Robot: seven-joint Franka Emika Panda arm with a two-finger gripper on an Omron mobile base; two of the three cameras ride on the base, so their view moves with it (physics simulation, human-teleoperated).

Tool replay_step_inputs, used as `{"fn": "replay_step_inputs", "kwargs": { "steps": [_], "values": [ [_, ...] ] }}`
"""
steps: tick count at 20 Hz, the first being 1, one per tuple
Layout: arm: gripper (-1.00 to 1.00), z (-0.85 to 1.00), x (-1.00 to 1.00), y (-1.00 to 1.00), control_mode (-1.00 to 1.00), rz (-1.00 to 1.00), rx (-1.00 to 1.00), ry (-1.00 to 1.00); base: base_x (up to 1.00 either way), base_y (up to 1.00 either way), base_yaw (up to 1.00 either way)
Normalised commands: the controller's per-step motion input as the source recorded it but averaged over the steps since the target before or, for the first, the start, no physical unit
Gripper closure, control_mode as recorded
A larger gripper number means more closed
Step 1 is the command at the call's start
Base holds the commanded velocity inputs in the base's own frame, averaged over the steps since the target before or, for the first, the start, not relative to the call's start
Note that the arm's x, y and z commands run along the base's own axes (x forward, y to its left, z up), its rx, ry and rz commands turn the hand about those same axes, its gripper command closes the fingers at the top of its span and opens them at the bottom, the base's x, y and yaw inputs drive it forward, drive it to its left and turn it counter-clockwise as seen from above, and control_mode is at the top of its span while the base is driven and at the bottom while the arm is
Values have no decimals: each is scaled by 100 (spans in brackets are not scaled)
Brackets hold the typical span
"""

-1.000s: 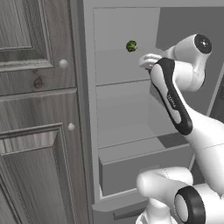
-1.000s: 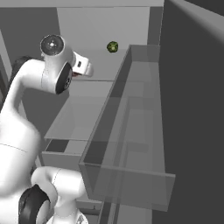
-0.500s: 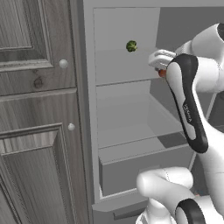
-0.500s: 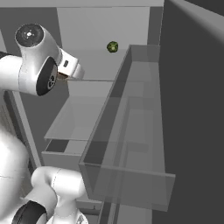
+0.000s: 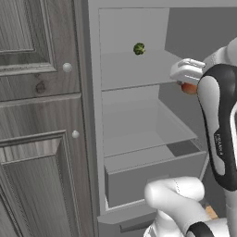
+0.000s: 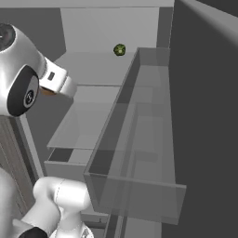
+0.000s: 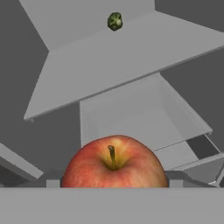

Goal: Pick up the peach and apple from the fridge and place one fruit on each plate on the dining counter.

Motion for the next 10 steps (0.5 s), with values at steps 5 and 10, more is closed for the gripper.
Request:
{"fn": "replay_step_inputs", "kwargs": {
  "steps": [5, 10],
  "values": [
    [100, -7, -59, 0, -100, -1, 0, -7, 0, 0, 0],
    [100, 0, -28, -1, -100, 0, 0, 0, 0, 0, 0]
  ]
}}
